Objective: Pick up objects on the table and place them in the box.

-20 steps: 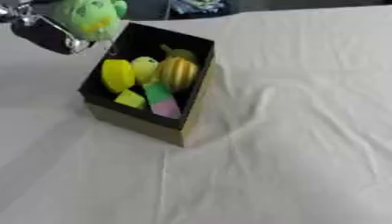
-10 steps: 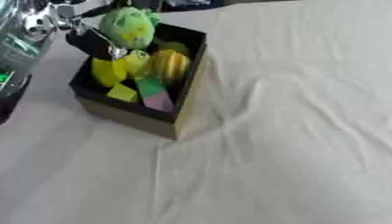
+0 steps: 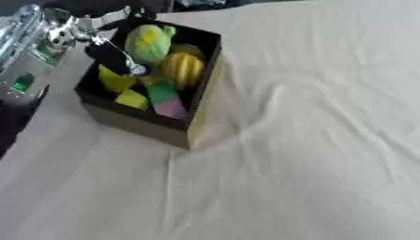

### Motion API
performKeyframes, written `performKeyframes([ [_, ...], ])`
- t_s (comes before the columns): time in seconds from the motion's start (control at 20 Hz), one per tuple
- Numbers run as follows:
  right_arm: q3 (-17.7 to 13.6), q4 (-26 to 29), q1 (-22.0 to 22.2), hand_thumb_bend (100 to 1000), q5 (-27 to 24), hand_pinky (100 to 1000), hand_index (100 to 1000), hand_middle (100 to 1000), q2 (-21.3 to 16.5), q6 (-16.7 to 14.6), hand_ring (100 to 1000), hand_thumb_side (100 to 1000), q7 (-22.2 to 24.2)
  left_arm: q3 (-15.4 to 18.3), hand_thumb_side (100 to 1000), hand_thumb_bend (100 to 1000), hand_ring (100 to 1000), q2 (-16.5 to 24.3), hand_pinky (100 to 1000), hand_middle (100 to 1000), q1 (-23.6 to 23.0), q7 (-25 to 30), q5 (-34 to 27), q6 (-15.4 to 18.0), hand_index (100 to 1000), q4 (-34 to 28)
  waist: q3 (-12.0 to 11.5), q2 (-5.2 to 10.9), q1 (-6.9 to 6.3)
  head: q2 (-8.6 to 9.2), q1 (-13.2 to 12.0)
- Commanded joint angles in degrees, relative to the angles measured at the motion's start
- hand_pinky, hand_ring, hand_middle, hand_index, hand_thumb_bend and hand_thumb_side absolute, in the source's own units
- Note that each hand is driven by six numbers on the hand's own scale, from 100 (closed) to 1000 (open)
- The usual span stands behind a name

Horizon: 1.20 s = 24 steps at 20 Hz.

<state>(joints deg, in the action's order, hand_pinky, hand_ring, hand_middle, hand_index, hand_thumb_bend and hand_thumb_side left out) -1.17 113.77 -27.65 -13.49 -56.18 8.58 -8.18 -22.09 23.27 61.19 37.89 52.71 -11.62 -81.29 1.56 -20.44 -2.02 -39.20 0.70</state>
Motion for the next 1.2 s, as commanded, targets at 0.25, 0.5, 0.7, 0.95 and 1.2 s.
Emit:
performKeyframes([
  [0.25, -0.8, 0.8, -0.1, 100, -0.4, 850, 764, 630, -1.5, 0.0, 797, 781, -0.4, 2.3, 565, 572, 888, 3.5, 908, 897, 0.7, 0.3, 0.7, 1.3, 955, -3.6, -0.3, 2.82, -0.51, 0.38, 0.5],
  [0.5, -0.7, 0.8, 0.0, 100, -0.6, 849, 764, 631, -1.6, 0.0, 797, 779, -0.4, 3.2, 517, 559, 879, 5.1, 897, 888, 0.3, 1.3, -0.8, 1.5, 948, -6.5, -0.7, 3.46, -0.44, 0.19, 0.6],
  [0.7, -0.8, 0.8, 0.1, 100, -0.7, 849, 764, 632, -1.7, -0.2, 797, 787, -0.4, 5.4, 411, 394, 858, 7.2, 872, 864, -1.2, -0.2, -2.5, 0.5, 933, -12.0, -1.0, 3.98, -0.34, -0.02, 0.8],
  [0.95, -1.2, 0.8, 0.7, 100, -0.8, 849, 764, 631, -1.9, -0.5, 797, 772, -1.0, 12.6, 437, 119, 787, 10.6, 813, 778, -7.7, -13.9, -12.3, -5.1, 896, -22.8, -1.1, 4.12, -0.26, -0.03, 1.1],
  [1.2, -1.7, 0.8, 1.8, 100, -0.6, 848, 764, 631, -1.8, -0.9, 797, 773, -1.7, 18.7, 437, 100, 768, 13.2, 789, 755, -16.8, -34.1, -23.5, -8.0, 880, -30.1, -1.1, 3.64, 0.02, -0.23, 1.2],
])
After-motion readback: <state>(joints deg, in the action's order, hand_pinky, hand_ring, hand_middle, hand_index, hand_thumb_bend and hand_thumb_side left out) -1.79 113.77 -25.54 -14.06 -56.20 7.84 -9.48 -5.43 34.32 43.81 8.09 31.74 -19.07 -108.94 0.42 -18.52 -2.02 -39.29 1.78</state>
